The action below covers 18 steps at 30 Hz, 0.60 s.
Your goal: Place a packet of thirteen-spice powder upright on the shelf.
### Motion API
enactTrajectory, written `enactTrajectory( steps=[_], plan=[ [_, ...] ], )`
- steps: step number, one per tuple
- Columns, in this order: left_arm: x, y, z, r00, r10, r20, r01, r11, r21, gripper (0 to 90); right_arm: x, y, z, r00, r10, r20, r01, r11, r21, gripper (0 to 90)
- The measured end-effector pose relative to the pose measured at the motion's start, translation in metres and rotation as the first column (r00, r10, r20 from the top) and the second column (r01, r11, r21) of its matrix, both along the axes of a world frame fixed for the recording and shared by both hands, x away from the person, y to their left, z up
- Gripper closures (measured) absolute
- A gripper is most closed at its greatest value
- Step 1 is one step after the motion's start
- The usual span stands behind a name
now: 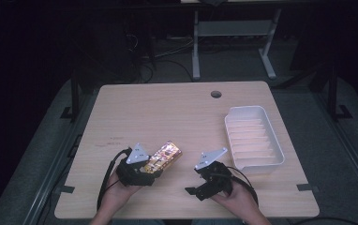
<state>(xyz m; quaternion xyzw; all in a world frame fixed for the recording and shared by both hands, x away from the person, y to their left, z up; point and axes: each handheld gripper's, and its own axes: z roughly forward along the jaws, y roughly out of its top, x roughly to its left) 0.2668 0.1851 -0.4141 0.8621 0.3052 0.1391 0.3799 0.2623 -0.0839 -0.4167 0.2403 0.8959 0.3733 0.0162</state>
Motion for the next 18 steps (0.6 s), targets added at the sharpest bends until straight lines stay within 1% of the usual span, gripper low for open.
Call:
enactTrajectory(
  steps=[1,3,5,7,9,10,12,14,15,16,18],
  plan=[
    [-0.003,-0.002,0.001,0.9999,-0.009,0.006,0.009,1.0,-0.004,32.6,0.002,0.001,0.001,1.0,-0.001,-0.004,0.001,0.9999,0.011,23.1],
    [-0.008,-0.006,0.001,0.9995,-0.024,0.02,0.025,0.9997,-0.008,32.6,0.004,0.003,0.001,1.0,-0.009,-0.002,0.009,0.9999,0.014,23.7],
    [-0.012,-0.009,0.0,0.9989,-0.032,0.033,0.033,0.9992,-0.022,32.6,0.006,0.005,-0.001,0.9998,-0.018,-0.009,0.018,0.9996,0.02,23.6],
    [-0.016,-0.011,-0.002,0.9986,-0.04,0.036,0.042,0.998,-0.047,32.6,0.008,0.004,-0.005,0.9989,-0.045,-0.017,0.045,0.9981,0.042,22.8],
    [-0.018,-0.014,-0.003,0.9979,-0.057,0.03,0.059,0.9959,-0.069,32.6,0.009,0.002,-0.008,0.9968,-0.057,-0.056,0.061,0.9956,0.071,23.3],
    [-0.019,-0.017,-0.004,0.9975,-0.062,0.035,0.064,0.9951,-0.075,32.6,0.009,0.002,-0.008,0.9965,-0.06,-0.059,0.064,0.995,0.077,23.6],
    [-0.021,-0.021,-0.006,0.9961,-0.08,0.037,0.082,0.9943,-0.068,32.6,0.008,0.002,-0.007,0.9962,-0.063,-0.06,0.068,0.9937,0.089,25.3],
    [-0.024,-0.025,-0.009,0.9944,-0.085,0.063,0.088,0.9947,-0.053,32.6,0.007,0.001,-0.006,0.9956,-0.06,-0.072,0.068,0.9918,0.108,26.0],
    [-0.025,-0.026,-0.01,0.9936,-0.09,0.068,0.093,0.9946,-0.046,32.6,0.007,0.001,-0.007,0.9951,-0.061,-0.078,0.069,0.9915,0.11,26.0],
    [-0.025,-0.027,-0.01,0.9934,-0.094,0.065,0.097,0.9943,-0.044,32.6,0.007,0.001,-0.008,0.9937,-0.065,-0.091,0.075,0.9917,0.105,27.0],
    [-0.026,-0.027,-0.012,0.9929,-0.092,0.075,0.096,0.9944,-0.045,32.6,0.008,-0.001,-0.01,0.9907,-0.068,-0.117,0.083,0.989,0.123,29.0]
  ],
)
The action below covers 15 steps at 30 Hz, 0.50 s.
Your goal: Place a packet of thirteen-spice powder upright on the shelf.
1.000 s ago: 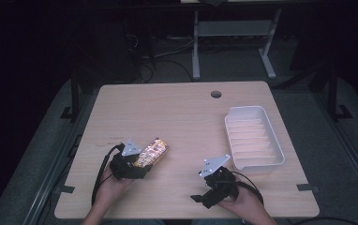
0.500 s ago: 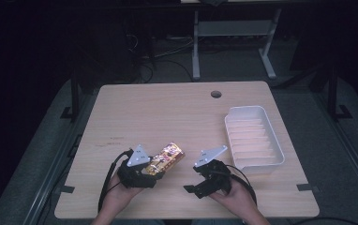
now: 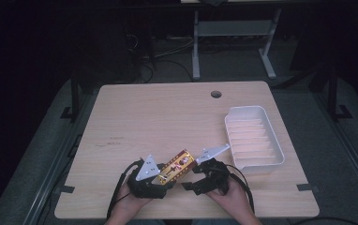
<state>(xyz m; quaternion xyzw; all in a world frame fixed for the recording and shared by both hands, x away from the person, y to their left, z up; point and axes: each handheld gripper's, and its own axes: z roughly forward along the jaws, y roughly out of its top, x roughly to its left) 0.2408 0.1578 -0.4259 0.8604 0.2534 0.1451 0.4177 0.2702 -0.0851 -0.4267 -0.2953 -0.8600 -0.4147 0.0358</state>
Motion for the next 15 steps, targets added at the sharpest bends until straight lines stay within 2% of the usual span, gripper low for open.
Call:
enactTrajectory(
  steps=[2,7,11,15],
  plan=[
    [-0.0014,-0.0001,0.0001,0.9999,0.002,0.014,-0.002,1.0,0.003,32.5,0.0015,-0.0024,-0.0002,0.9995,-0.01,-0.029,0.011,0.9995,0.03,31.4],
    [-0.0022,-0.0012,-0.001,0.9995,0.003,0.032,-0.003,1.0,-0.007,32.4,0.0044,-0.0056,-0.0004,0.9977,-0.04,-0.055,0.044,0.9961,0.076,32.1],
    [-0.0029,-0.0029,-0.0054,0.9989,0.001,0.046,-0.001,1.0,0.005,32.4,0.0039,-0.0016,-0.0041,0.9966,-0.052,-0.064,0.055,0.9976,0.043,32.0],
    [-0.0044,-0.0028,-0.0052,0.9978,0.002,0.066,-0.001,0.9999,-0.011,32.4,0.0049,-0.0034,-0.0034,0.9944,-0.075,-0.075,0.08,0.9946,0.067,32.7]
  ],
)
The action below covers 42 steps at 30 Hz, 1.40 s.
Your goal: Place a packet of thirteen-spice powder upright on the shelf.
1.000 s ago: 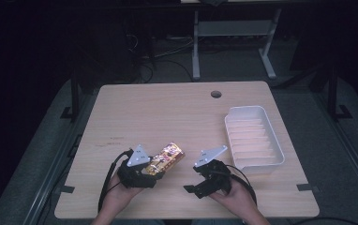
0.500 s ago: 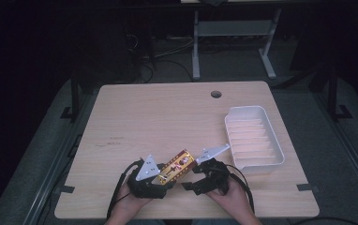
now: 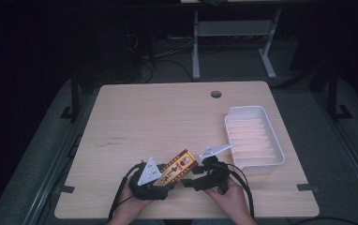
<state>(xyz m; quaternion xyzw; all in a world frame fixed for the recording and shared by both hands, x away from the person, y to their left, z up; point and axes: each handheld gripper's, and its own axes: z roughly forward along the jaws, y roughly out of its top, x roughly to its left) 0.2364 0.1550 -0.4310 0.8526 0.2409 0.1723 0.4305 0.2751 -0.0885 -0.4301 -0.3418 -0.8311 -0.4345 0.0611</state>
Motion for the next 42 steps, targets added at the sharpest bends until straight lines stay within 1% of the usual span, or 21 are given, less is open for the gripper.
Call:
enactTrajectory(
  steps=[3,6,7,9,12,14,15,19,21,24,27,30,31,33,34,36,39,42],
  plan=[
    [-0.003,-0.002,0.0,0.9995,-0.003,0.031,0.003,1.0,0.003,32.4,0.0,-0.003,0.001,0.9997,-0.023,-0.002,0.023,0.9996,0.017,32.9],
    [-0.004,-0.004,-0.001,0.9995,-0.005,0.031,0.005,1.0,-0.003,32.3,0.002,-0.005,0.001,0.9993,-0.035,-0.008,0.036,0.9989,0.032,32.9],
    [-0.004,-0.004,-0.002,0.9994,-0.008,0.032,0.008,1.0,0.002,32.3,0.002,-0.006,0.001,0.999,-0.041,-0.017,0.042,0.9982,0.042,32.9],
    [-0.004,-0.007,-0.005,0.9995,-0.022,0.021,0.021,0.9997,0.011,32.3,0.002,-0.008,0.0,0.9982,-0.051,-0.031,0.053,0.9964,0.066,32.9],
    [-0.008,-0.013,-0.008,0.9985,-0.044,0.034,0.042,0.9973,0.06,32.2,0.001,-0.009,0.001,0.9977,-0.064,-0.022,0.066,0.9954,0.07,33.9],
    [-0.009,-0.016,-0.009,0.998,-0.044,0.045,0.041,0.997,0.065,32.3,0.001,-0.009,0.001,0.9979,-0.065,-0.009,0.065,0.9957,0.065,37.0],
    [-0.009,-0.016,-0.009,0.998,-0.045,0.043,0.042,0.9971,0.063,32.3,0.0,-0.01,0.002,0.9977,-0.067,-0.006,0.067,0.995,0.073,38.9],
    [-0.009,-0.018,-0.009,0.9983,-0.047,0.034,0.045,0.9967,0.068,32.3,-0.001,-0.015,0.007,0.9978,-0.066,0.005,0.065,0.9883,0.138,52.6],
    [-0.009,-0.019,-0.01,0.9981,-0.047,0.04,0.044,0.996,0.078,32.3,-0.002,-0.016,0.009,0.9986,-0.053,0.004,0.052,0.9873,0.15,56.8],
    [-0.01,-0.021,-0.01,0.9978,-0.043,0.051,0.039,0.996,0.081,32.3,-0.005,-0.014,0.012,0.9984,-0.052,0.022,0.049,0.9887,0.142,58.4],
    [-0.01,-0.021,-0.009,0.9974,-0.045,0.056,0.04,0.9955,0.086,32.2,-0.005,-0.014,0.014,0.9985,-0.049,0.026,0.045,0.9893,0.139,59.3],
    [-0.009,-0.022,-0.008,0.9974,-0.057,0.043,0.053,0.9942,0.094,31.4,-0.005,-0.014,0.016,0.999,-0.033,0.029,0.029,0.991,0.131,61.2],
    [-0.008,-0.023,-0.007,0.9972,-0.058,0.046,0.054,0.9938,0.097,30.7,-0.005,-0.013,0.017,0.9992,-0.024,0.031,0.02,0.9906,0.136,62.5],
    [-0.007,-0.023,-0.007,0.9972,-0.068,0.031,0.065,0.9932,0.097,28.3,-0.005,-0.013,0.018,0.9995,0.001,0.031,-0.005,0.9898,0.142,65.7],
    [-0.008,-0.023,-0.007,0.9971,-0.07,0.03,0.067,0.9931,0.097,28.6,-0.006,-0.012,0.019,0.9993,0.013,0.035,-0.018,0.9903,0.138,66.1],
    [-0.008,-0.023,-0.006,0.9963,-0.081,0.027,0.078,0.9921,0.098,28.2,-0.007,-0.011,0.021,0.9979,0.032,0.057,-0.039,0.9922,0.118,66.5],
    [-0.007,-0.021,-0.005,0.9951,-0.098,0.01,0.097,0.9916,0.085,28.0,-0.007,-0.011,0.023,0.9963,0.047,0.072,-0.055,0.9926,0.108,66.9],
    [-0.005,-0.019,-0.003,0.9926,-0.122,0.0,0.121,0.9899,0.073,29.2,-0.008,-0.01,0.026,0.9934,0.065,0.095,-0.073,0.9938,0.084,66.9]
  ],
)
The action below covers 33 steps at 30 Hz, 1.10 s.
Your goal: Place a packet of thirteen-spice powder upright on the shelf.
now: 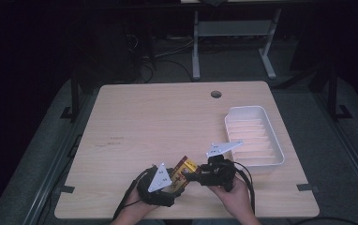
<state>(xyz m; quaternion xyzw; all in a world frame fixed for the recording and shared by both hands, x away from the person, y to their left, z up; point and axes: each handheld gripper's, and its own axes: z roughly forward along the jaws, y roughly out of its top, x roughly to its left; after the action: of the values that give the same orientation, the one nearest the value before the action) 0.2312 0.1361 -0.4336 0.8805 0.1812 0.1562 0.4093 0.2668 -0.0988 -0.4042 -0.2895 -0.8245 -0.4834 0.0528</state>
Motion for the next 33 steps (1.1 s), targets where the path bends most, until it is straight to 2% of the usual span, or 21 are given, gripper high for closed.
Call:
enactTrajectory(
  steps=[6,9,12,16,18,21,24,28,30,33],
  plan=[
    [0.004,0.003,0.007,0.9991,-0.037,-0.018,0.037,0.9992,-0.011,35.6,-0.002,0.001,0.004,0.9979,0.049,0.042,-0.048,0.9986,-0.023,66.8],
    [0.007,0.006,0.012,0.9971,-0.068,-0.034,0.067,0.9976,-0.016,39.2,-0.004,0.003,0.007,0.993,0.082,0.084,-0.078,0.9957,-0.049,66.8],
    [0.011,0.009,0.015,0.9914,-0.107,-0.075,0.105,0.9941,-0.027,41.7,-0.007,0.005,0.01,0.9847,0.123,0.124,-0.113,0.9903,-0.08,66.8],
    [0.013,0.011,0.019,0.9827,-0.16,-0.094,0.157,0.987,-0.033,45.1,-0.011,0.008,0.01,0.9737,0.173,0.148,-0.16,0.9824,-0.097,66.8],
    [0.012,0.009,0.02,0.9753,-0.192,-0.109,0.189,0.9813,-0.035,45.9,-0.013,0.012,0.01,0.9662,0.201,0.162,-0.182,0.9758,-0.121,66.8],
    [0.014,0.01,0.02,0.9689,-0.212,-0.128,0.21,0.9772,-0.033,47.6,-0.016,0.016,0.011,0.9552,0.232,0.184,-0.205,0.967,-0.15,66.8],
    [0.017,0.015,0.022,0.9574,-0.24,-0.16,0.232,0.9704,-0.067,52.2,-0.016,0.015,0.012,0.9514,0.244,0.188,-0.218,0.9649,-0.146,66.7],
    [0.017,0.018,0.024,0.9445,-0.271,-0.185,0.262,0.9622,-0.075,58.3,-0.015,0.013,0.013,0.9496,0.255,0.183,-0.235,0.9643,-0.122,66.5],
    [0.017,0.019,0.024,0.9347,-0.295,-0.198,0.285,0.9552,-0.08,62.8,-0.016,0.013,0.013,0.9473,0.264,0.182,-0.245,0.9622,-0.119,64.3],
    [0.017,0.02,0.023,0.9269,-0.313,-0.207,0.3,0.9493,-0.095,65.7,-0.016,0.012,0.014,0.9454,0.271,0.181,-0.256,0.9613,-0.102,62.5]
  ],
)
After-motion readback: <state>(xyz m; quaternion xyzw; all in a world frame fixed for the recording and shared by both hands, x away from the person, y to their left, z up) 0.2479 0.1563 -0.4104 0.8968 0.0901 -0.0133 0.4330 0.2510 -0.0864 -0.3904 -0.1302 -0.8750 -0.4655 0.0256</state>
